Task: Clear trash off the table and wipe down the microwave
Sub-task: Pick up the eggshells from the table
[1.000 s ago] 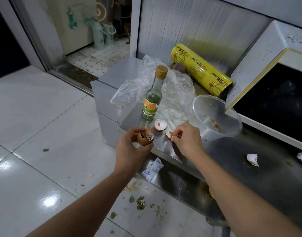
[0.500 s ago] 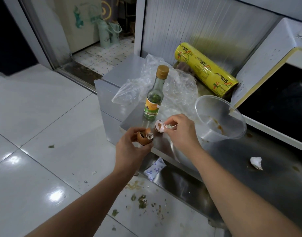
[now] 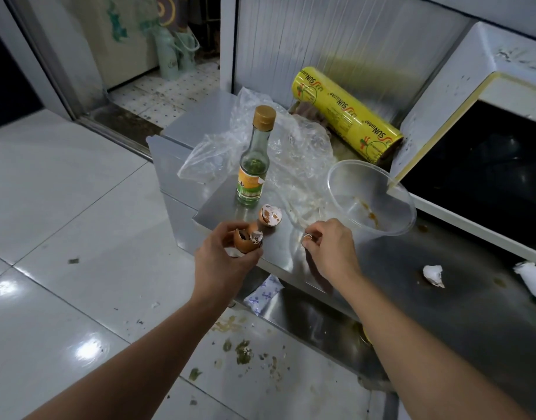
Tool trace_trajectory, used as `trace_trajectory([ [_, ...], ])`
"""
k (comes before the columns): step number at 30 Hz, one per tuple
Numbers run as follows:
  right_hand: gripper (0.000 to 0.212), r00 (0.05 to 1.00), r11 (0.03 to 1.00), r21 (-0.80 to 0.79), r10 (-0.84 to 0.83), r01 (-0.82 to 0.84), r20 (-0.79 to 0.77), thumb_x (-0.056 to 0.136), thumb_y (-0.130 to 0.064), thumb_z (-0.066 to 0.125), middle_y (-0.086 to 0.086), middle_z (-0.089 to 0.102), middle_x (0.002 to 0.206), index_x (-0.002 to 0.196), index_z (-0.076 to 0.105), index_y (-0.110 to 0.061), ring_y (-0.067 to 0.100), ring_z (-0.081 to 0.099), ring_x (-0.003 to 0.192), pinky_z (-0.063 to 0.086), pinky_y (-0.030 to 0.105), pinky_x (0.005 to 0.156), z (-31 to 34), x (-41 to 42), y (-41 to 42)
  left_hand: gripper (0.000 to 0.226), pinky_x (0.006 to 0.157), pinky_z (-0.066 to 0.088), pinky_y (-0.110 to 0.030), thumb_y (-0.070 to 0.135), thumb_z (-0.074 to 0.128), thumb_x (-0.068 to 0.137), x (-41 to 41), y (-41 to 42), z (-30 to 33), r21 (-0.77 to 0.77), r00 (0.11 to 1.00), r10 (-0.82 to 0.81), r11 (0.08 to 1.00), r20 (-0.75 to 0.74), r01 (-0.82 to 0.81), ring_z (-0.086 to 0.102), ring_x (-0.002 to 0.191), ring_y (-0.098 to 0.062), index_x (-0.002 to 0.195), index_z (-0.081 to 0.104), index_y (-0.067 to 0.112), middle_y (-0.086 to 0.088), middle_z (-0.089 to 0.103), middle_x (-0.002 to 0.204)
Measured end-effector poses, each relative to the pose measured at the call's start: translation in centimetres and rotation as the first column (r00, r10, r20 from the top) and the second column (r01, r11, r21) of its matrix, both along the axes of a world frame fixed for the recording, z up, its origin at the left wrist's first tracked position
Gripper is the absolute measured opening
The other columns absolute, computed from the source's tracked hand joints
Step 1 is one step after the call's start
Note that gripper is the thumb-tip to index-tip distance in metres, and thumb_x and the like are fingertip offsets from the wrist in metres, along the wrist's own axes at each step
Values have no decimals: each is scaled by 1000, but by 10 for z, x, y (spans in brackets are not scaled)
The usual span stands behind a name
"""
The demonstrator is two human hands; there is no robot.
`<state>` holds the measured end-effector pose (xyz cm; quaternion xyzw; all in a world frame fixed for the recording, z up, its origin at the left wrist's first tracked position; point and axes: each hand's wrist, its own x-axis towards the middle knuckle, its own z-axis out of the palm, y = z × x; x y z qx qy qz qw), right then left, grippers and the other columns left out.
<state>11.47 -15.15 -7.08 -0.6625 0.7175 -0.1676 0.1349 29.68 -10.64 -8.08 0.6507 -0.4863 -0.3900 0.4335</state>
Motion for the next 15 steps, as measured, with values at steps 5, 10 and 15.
trace_trajectory([
  [5, 9, 1000, 1000, 10, 11, -11, -6, 85, -13, 65, 10, 60, 101, 92, 67, -9, 24, 59, 88, 46, 29, 79, -2, 1, -2, 39, 88, 53, -34, 21, 80, 69, 2, -1, 0, 10, 1000, -1, 1000, 3, 1, 58, 99, -7, 101, 60, 32, 9, 64, 104],
  [10, 12, 994, 998, -20, 58, -60, -92, 89, -14, 59, 11, 59, 102, 96, 66, -8, 24, 58, 89, 46, 29, 79, -3, 3, 1, 39, 88, 53, -34, 21, 80, 70, 2, -1, 0, 21, 1000, -1, 1000, -10, 1, 58, 100, -9, 102, 60, 30, 8, 64, 105],
  [15, 15, 998, 999, -9, 39, -39, -49, 89, -11, 56, 12, 59, 104, 100, 65, -8, 23, 58, 91, 47, 28, 81, -2, 7, 0, 40, 87, 51, -31, 20, 80, 70, 3, -2, -1, 19, 1000, 6, 1000, -19, -5, 58, 100, -10, 104, 61, 28, 7, 64, 106],
])
